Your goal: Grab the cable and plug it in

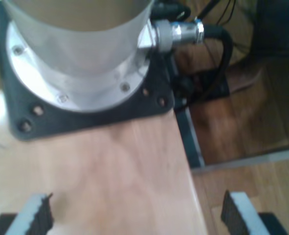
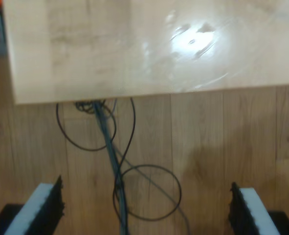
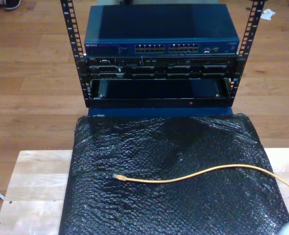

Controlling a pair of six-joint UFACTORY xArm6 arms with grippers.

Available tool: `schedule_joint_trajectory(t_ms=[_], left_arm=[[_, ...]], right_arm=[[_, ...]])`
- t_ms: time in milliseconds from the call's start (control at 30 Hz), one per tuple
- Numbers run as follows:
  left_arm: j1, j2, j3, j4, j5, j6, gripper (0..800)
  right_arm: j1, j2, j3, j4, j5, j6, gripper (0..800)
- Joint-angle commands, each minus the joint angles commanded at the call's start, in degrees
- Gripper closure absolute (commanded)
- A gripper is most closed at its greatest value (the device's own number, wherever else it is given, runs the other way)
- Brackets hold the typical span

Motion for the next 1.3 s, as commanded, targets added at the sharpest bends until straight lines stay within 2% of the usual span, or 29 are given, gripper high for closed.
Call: schedule_joint_trajectory(t_ms=[267, 433, 800, 967, 1100, 1300], left_arm=[[-3.4, 0.3, -5.7, -6.3, 6.0, -4.2, 0], [-7.0, 0.8, -8.3, -8.3, 8.4, -11.1, 0], [-18.0, 0.8, -10.5, -8.4, 9.1, -26.7, 0], [-24.5, 0.7, -10.5, -9.1, 9.1, -34.4, 0], [-26.6, 0.7, -11.6, -9.6, 9.2, -36.8, 0], [-28.0, 0.8, -11.9, -14.6, 10.3, -38.2, 0]], right_arm=[[12.4, 3.6, -5.8, 0.4, 0.3, 16.0, 0], [19.3, 4.9, -9.5, 1.2, 1.8, 26.5, 0], [38.7, 5.7, -14.1, 3.5, 2.4, 51.3, 0], [49.1, 9.5, -15.7, 4.4, 2.2, 59.3, 0], [56.5, 12.0, -17.4, 4.7, 2.0, 66.3, 0], [68.9, 14.2, -19.2, 4.7, 0.5, 76.0, 1]])
